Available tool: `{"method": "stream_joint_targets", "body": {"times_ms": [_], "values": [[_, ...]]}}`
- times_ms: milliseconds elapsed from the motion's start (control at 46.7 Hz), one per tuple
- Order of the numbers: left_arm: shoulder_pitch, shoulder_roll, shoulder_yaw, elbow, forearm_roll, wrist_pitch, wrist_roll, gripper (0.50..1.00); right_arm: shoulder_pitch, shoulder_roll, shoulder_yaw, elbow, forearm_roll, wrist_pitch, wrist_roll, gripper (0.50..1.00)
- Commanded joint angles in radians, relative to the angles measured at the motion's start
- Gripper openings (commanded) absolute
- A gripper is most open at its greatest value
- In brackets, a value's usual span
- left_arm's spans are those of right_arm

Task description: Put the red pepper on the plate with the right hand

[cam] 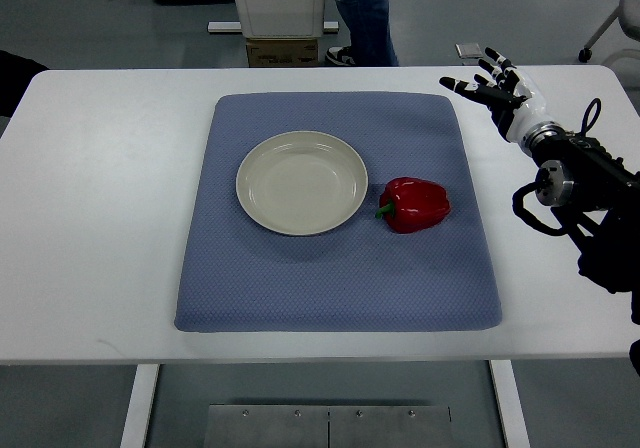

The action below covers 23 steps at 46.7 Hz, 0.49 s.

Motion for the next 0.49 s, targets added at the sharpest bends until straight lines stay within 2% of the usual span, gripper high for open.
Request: {"method": "stream_joint_targets", "body": {"times_ms": [0,471], "values": [[-0.003,0.000,0.000,0.000,0.002,0.003,0.000,1.000,0.011,-0.001,0.002,-0.002,0.000,-0.001,0.000,1.000],[0.002,0.000,-0.002,0.002,-0.001,0.004,0.000,1.000,0.048,-0.013,0.005,-0.002,0.000,0.015,-0.001,1.000]]}}
